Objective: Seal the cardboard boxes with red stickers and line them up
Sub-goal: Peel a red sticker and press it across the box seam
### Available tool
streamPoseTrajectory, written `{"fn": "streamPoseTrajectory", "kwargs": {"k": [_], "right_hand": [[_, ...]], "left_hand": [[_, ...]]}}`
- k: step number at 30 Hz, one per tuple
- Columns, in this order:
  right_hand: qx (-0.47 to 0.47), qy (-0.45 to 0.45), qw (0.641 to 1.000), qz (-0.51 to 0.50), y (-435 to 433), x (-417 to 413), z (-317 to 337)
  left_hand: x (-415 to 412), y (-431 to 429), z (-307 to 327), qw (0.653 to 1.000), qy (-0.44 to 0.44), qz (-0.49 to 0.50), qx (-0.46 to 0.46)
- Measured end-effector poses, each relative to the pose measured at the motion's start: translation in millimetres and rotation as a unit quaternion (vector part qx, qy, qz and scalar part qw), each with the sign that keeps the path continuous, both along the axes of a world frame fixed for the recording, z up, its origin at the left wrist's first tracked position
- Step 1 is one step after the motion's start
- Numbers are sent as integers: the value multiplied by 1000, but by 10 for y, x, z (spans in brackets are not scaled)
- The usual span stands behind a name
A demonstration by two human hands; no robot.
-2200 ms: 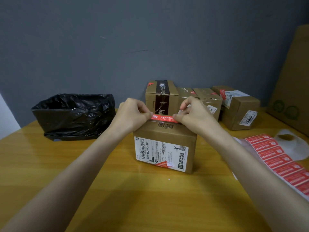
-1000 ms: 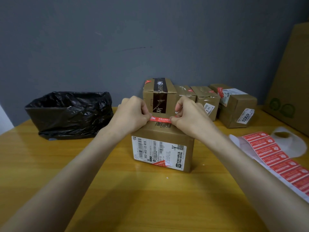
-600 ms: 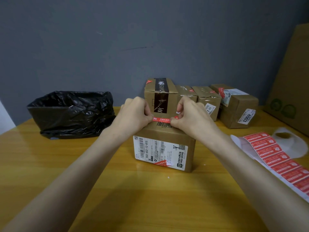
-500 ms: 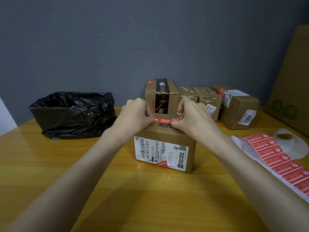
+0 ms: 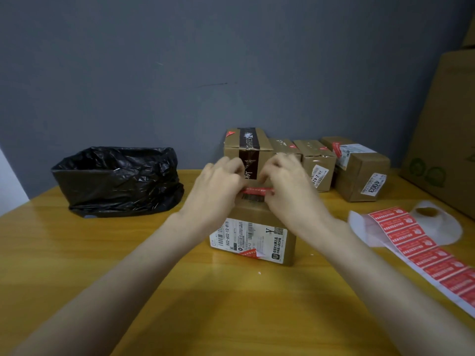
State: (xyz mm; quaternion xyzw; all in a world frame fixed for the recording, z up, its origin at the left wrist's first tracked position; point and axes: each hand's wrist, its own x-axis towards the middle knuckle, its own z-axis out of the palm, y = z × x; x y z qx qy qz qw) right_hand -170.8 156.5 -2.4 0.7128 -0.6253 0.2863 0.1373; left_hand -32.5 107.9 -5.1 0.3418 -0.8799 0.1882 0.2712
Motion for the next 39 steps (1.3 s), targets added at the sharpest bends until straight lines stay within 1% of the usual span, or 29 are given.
{"fn": "streamPoseTrajectory", "kwargs": {"k": [1, 3, 7, 8, 11, 15, 18, 19, 21, 23, 26, 27, 28, 31, 33, 36, 39], "right_hand": [[11, 39, 999, 5, 10, 52, -1], [42, 76, 996, 11, 46, 138, -22], [73, 83, 994, 27, 205, 157, -151], [88, 87, 992, 23, 252, 133, -166], [106, 91, 990, 3, 349, 35, -143], [109, 88, 989, -38, 382, -20, -99], [106, 84, 989, -64, 360, 9, -105], [116, 82, 988, -63, 357, 20, -120], [131, 100, 984, -59, 352, 10, -164], [125, 115, 983, -65, 354, -42, -189], [118, 100, 985, -74, 335, -91, -186], [119, 99, 985, -74, 323, -80, -180], [121, 104, 984, -74, 308, -61, -177], [132, 140, 978, -85, 264, -2, -165], [134, 147, 976, -92, 260, 11, -164], [114, 140, 979, -97, 283, -26, -207], [100, 125, 984, -75, 329, -72, -269]], "left_hand": [[-13, -9, -3, 1000, -25, -2, -13], [-21, -35, -41, 998, -43, 17, 32], [110, -13, -119, 989, 4, -18, 149], [155, 14, -112, 985, 2, -19, 171], [266, 70, -81, 981, -24, -10, 192], [245, 96, -57, 976, -10, 13, 218], [171, 114, -42, 976, 19, 41, 213], [161, 131, -55, 978, 7, 36, 207], [172, 151, -97, 983, -45, 27, 173], [219, 154, -128, 987, -60, 34, 147], [285, 114, -130, 983, -11, 38, 179], [278, 105, -124, 982, -7, 36, 184], [256, 97, -119, 984, -20, 35, 175], [175, 65, -136, 988, -90, 55, 111], [170, 44, -147, 988, -99, 68, 93], [219, 42, -162, 986, -109, 73, 105], [279, 56, -186, 981, -104, 60, 153]]}}
